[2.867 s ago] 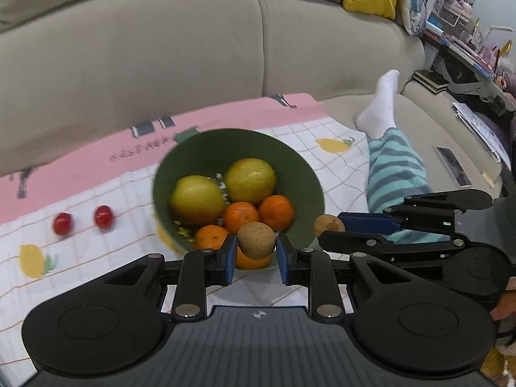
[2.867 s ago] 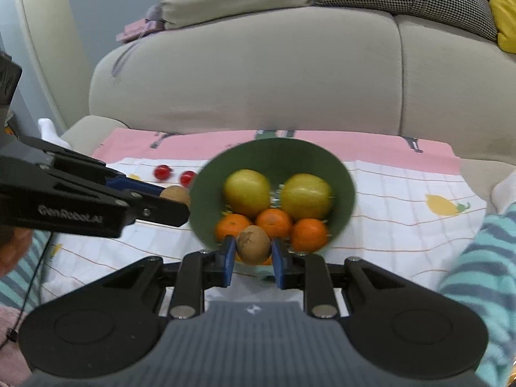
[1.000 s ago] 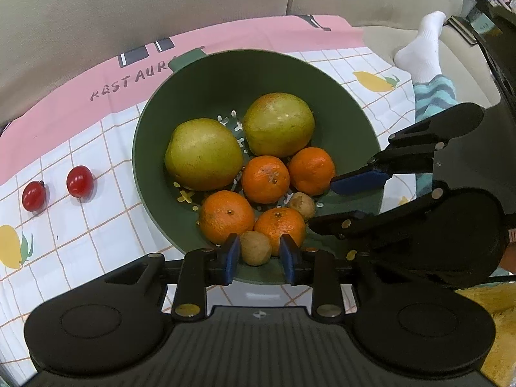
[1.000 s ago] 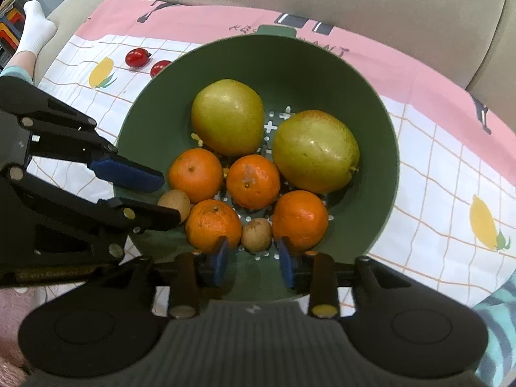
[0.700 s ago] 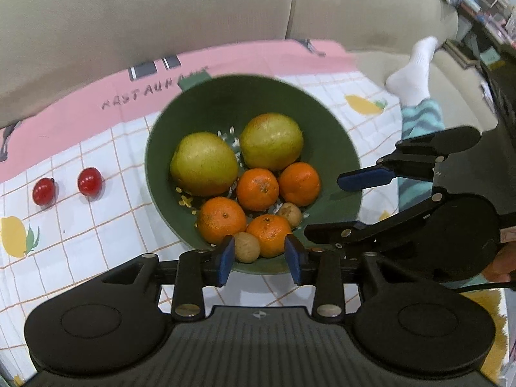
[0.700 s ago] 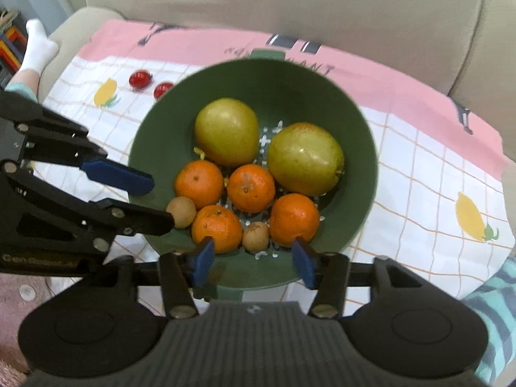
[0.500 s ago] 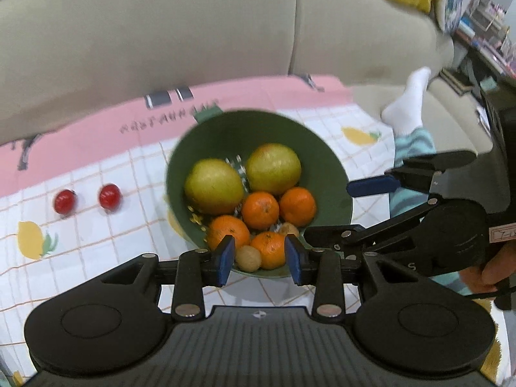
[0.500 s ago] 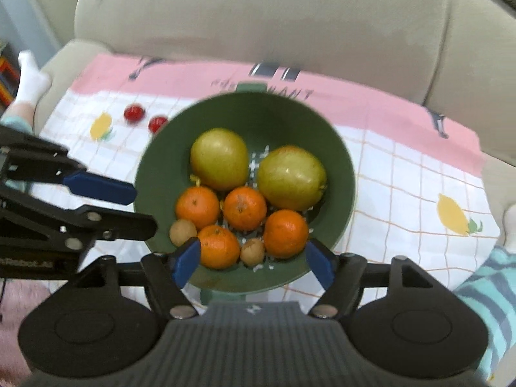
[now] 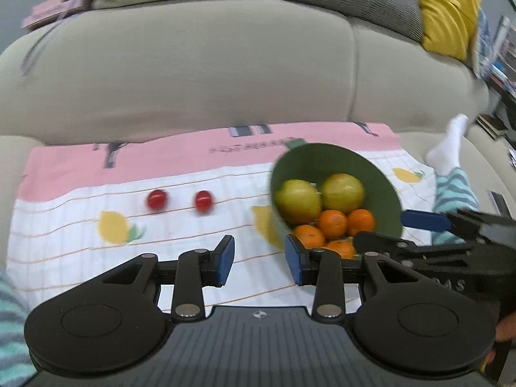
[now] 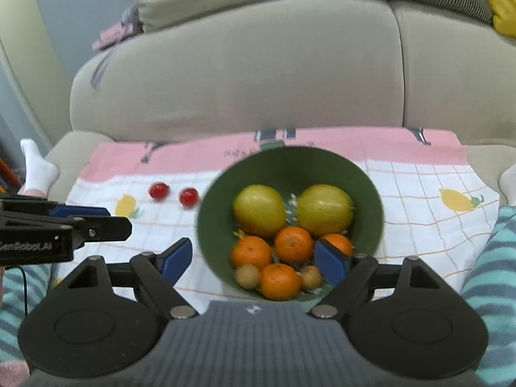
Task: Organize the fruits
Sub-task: 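Withdraw both tools from the colander toward the cherry tomatoes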
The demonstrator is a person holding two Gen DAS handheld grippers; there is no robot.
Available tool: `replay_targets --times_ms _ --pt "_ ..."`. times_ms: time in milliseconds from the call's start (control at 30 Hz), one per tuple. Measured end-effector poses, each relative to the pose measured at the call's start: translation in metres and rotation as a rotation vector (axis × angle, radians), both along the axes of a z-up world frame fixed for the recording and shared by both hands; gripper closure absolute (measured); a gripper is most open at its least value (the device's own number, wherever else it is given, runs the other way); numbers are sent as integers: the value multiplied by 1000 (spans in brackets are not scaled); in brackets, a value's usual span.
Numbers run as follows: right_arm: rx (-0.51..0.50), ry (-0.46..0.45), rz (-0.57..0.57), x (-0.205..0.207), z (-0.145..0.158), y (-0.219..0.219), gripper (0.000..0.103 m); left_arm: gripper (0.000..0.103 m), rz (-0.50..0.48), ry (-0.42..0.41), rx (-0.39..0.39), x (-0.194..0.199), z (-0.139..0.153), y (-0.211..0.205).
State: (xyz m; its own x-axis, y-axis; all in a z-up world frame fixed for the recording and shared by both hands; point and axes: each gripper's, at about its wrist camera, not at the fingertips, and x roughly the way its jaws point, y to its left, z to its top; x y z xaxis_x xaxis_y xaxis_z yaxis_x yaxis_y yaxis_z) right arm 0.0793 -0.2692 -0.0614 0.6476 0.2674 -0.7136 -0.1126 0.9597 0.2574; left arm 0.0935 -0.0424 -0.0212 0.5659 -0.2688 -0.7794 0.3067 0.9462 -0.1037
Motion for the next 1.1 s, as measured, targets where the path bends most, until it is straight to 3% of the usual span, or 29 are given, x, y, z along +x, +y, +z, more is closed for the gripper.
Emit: replay_targets --times_ms 167,333,733,1100 --pt "-5 -81 -11 -18 0 33 23 60 74 1 -54 -8 -10 32" --pt "40 -85 16 -29 -4 60 23 60 121 29 -85 -11 -26 53" --pt "-79 -127 120 -23 -15 110 23 60 204 28 -143 -4 -43 92" --pt "-206 -198 221 4 -25 150 24 60 200 25 -149 24 -56 108"
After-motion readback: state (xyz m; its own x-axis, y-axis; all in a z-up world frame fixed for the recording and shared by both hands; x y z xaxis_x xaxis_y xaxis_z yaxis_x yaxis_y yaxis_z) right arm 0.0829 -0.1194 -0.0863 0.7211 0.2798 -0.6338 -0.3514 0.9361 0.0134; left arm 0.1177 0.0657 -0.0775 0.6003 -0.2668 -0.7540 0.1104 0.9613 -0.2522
